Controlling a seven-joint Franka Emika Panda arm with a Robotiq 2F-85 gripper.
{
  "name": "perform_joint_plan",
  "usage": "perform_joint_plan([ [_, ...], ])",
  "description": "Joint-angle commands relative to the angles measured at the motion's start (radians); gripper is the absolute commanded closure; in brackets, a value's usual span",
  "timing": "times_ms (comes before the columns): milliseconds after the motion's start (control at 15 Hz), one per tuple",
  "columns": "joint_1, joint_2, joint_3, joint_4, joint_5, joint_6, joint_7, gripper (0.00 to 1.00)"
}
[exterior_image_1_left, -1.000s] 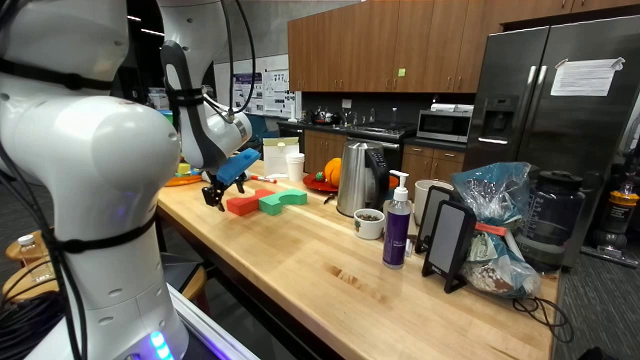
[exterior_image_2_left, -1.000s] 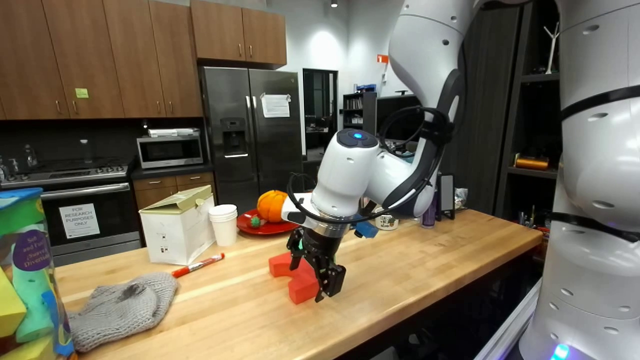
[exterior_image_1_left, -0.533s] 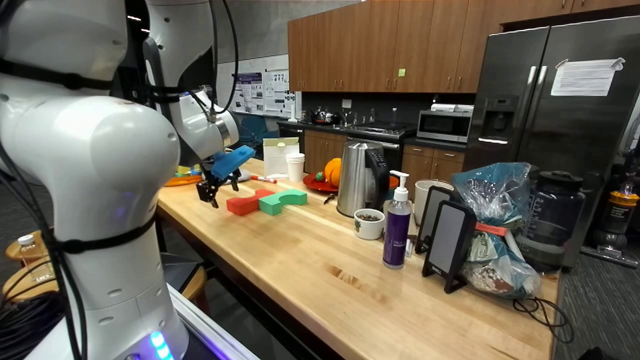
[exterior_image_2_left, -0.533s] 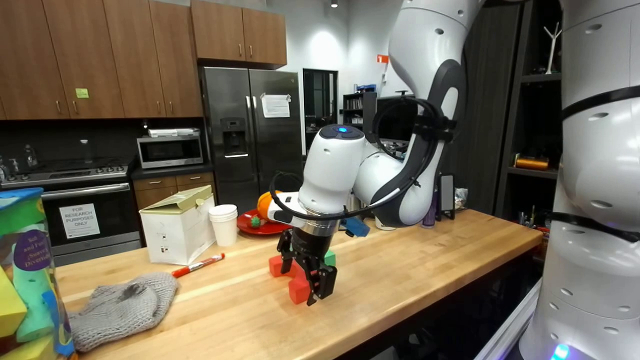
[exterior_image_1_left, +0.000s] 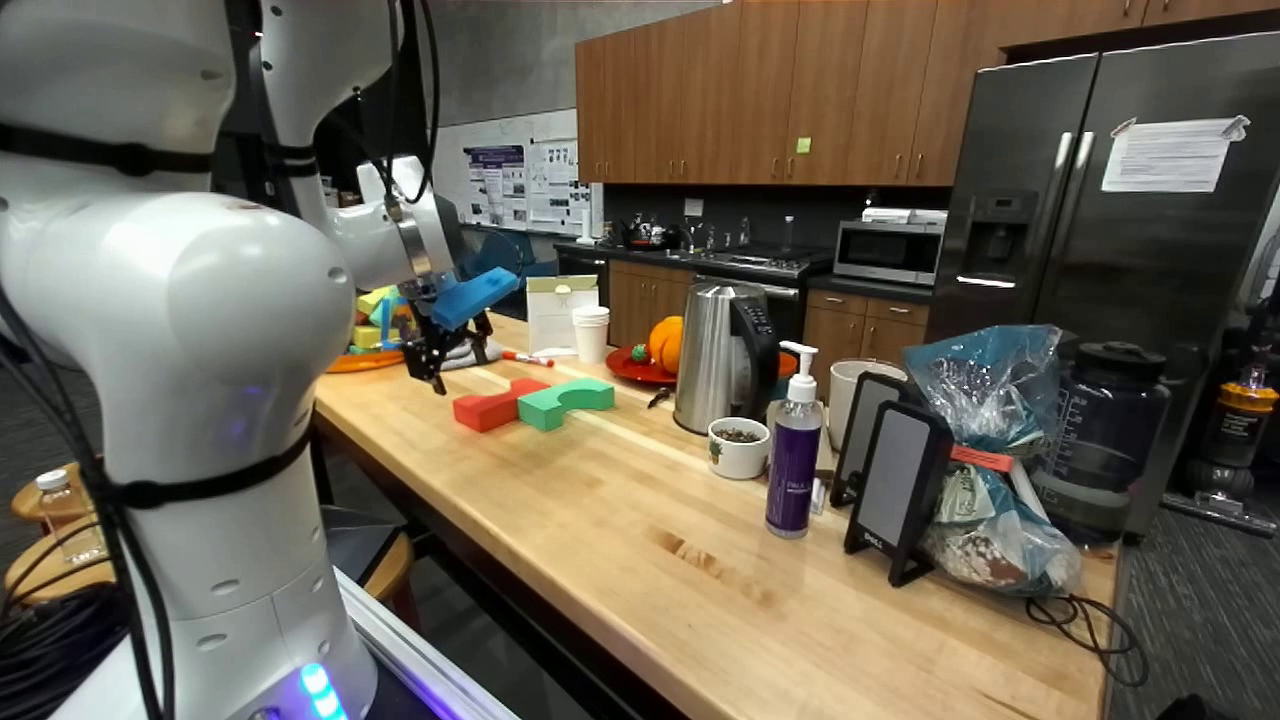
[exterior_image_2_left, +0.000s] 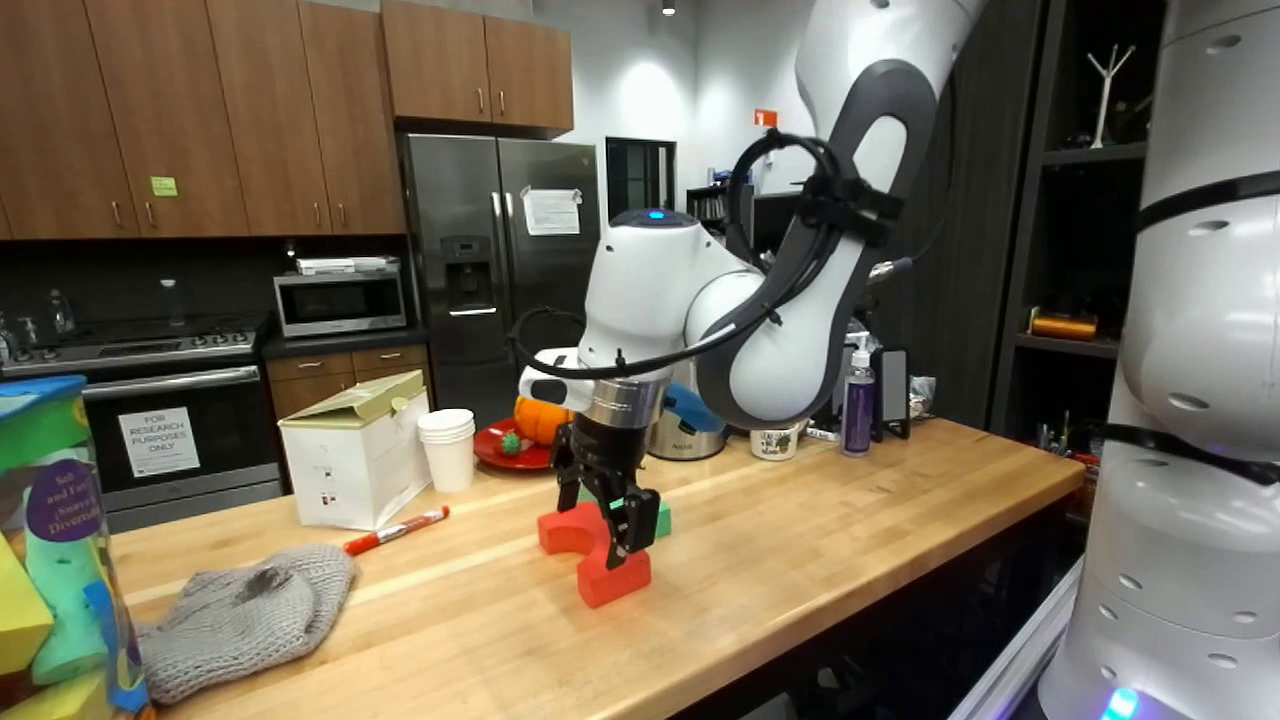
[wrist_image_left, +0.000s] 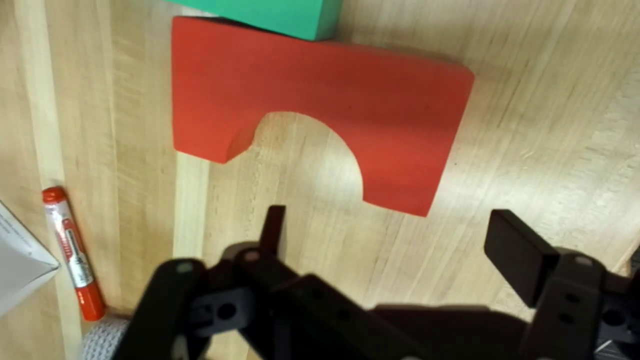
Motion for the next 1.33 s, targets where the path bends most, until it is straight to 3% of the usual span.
perform_joint_plan([
  [0, -0.016, -0.071, -0.002, 0.006, 0.148, -0.072, -0.144, 0.0],
  [400, -0.019, -0.077, -0.043, 0.037, 0.321, -0.131, -0.329, 0.0],
  [667, -0.005, -0.058, -0.053, 0.038, 0.5, -0.148, -0.497, 0.0],
  [733, 0.022, -0.052, -0.083, 0.037, 0.422, -0.126, -0.411, 0.0],
  [1067, 0.024, -0.049, -0.082, 0.037, 0.471, -0.133, -0.463, 0.0],
  [1267, 0.022, -0.041, -0.101, 0.038, 0.408, -0.121, -0.406, 0.0],
])
